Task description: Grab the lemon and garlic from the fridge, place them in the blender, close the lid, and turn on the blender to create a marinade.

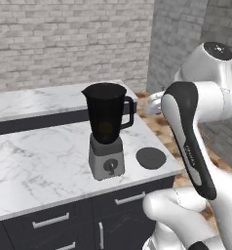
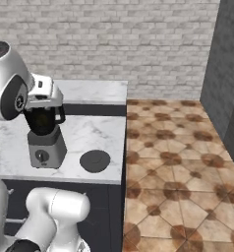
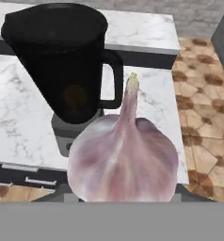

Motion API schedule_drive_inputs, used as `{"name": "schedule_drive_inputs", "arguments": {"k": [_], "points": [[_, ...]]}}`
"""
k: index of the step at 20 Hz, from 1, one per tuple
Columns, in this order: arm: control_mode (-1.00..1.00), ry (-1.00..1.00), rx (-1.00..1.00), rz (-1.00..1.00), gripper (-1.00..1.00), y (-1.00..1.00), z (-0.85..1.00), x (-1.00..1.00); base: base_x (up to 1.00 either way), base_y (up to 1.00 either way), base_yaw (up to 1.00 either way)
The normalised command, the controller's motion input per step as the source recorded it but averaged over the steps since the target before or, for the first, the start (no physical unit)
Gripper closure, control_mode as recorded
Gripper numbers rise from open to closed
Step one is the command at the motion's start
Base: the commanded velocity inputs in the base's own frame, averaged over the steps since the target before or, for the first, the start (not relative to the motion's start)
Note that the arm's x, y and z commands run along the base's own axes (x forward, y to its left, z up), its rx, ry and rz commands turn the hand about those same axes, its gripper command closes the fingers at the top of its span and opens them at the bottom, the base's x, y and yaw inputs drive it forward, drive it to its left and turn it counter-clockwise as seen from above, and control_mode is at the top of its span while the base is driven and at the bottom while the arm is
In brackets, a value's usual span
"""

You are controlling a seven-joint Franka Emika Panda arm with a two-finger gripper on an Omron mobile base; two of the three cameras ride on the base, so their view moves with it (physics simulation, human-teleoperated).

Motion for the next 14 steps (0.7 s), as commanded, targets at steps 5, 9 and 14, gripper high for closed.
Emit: {"name": "schedule_drive_inputs", "arguments": {"k": [5, 9, 14], "points": [[-1.00, 0.21, 0.00, 0.04, 1.00, 0.47, 0.34, 0.45, 0.00, 0.00, 0.00], [-1.00, -0.02, 0.00, 0.06, 1.00, 0.64, -0.11, 0.16, 0.00, 0.00, 0.00], [-1.00, -0.03, 0.00, 0.00, 1.00, 0.71, -0.07, 0.67, 0.00, 0.00, 0.00]]}}
